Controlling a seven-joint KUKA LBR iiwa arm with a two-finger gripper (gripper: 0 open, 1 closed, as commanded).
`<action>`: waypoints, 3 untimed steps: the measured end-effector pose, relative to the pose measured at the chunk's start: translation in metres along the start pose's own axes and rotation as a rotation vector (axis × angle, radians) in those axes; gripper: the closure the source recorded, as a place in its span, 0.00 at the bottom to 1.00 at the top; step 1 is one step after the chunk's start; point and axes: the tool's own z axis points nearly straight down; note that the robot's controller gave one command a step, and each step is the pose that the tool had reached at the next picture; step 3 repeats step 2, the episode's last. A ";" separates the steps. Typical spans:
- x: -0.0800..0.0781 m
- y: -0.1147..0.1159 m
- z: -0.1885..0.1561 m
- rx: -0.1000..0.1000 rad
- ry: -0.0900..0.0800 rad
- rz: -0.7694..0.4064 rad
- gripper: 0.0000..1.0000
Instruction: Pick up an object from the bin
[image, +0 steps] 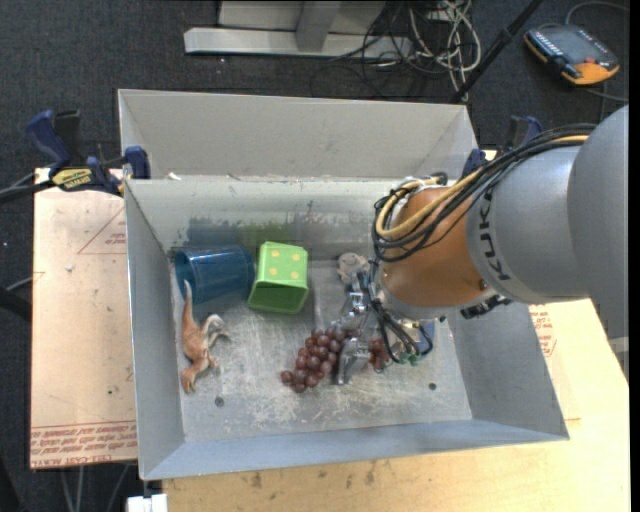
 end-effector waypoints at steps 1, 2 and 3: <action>0.000 0.000 -0.003 0.001 0.005 0.000 1.00; 0.000 0.000 -0.016 0.004 0.023 -0.001 1.00; 0.000 0.000 -0.016 0.004 0.023 -0.001 1.00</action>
Offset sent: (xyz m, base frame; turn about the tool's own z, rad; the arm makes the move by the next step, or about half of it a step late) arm 0.0000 0.0000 0.0287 -0.0002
